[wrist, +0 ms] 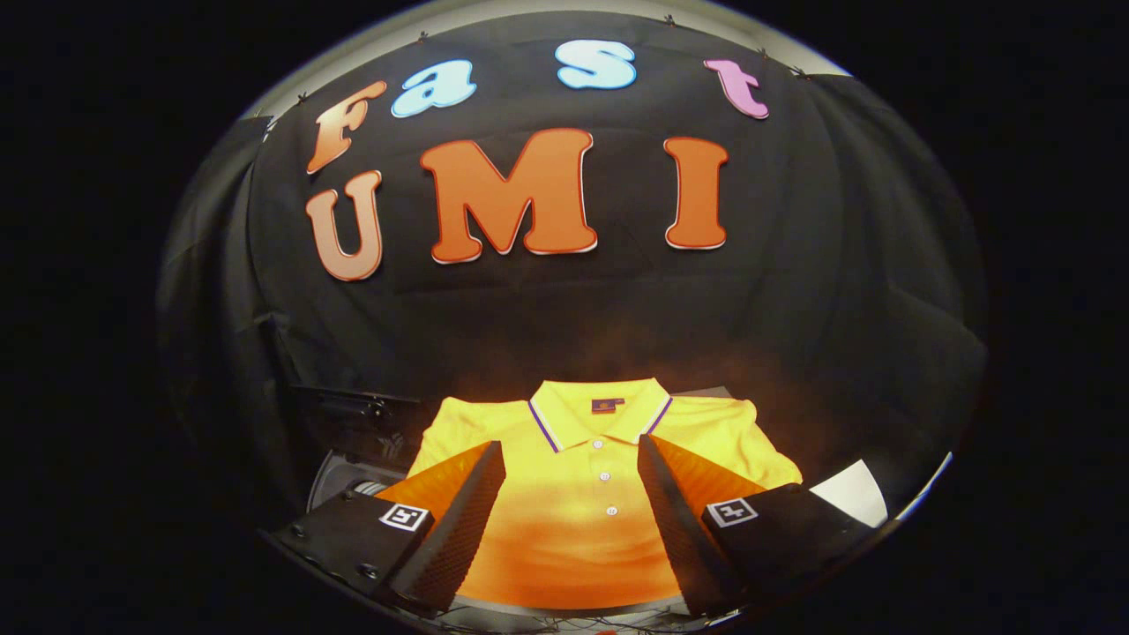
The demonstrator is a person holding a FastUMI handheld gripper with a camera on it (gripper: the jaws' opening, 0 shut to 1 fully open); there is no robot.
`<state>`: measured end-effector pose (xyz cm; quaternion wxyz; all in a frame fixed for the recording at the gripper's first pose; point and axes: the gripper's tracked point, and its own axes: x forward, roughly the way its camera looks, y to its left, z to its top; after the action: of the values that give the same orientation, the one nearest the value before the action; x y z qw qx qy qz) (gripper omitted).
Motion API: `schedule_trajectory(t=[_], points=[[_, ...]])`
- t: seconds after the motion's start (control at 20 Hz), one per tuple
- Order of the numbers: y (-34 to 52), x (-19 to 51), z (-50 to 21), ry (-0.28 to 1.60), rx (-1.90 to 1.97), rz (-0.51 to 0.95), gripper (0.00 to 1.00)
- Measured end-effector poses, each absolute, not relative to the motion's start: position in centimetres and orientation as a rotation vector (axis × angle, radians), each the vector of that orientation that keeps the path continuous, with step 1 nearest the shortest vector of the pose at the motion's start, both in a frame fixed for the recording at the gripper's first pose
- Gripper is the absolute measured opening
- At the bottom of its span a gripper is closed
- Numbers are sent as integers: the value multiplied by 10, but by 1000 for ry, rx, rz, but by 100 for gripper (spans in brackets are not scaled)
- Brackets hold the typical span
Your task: Put the clothes into the washing machine and then close the washing machine lid.
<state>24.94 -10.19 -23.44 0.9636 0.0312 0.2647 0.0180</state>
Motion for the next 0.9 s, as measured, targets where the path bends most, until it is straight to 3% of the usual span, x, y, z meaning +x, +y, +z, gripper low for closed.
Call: schedule_trajectory(t=[0.5, 0.9], points=[[-123, 292, -322, 779, 57, 16, 99], [-120, 289, -337, 888, 57, 20, 99]])
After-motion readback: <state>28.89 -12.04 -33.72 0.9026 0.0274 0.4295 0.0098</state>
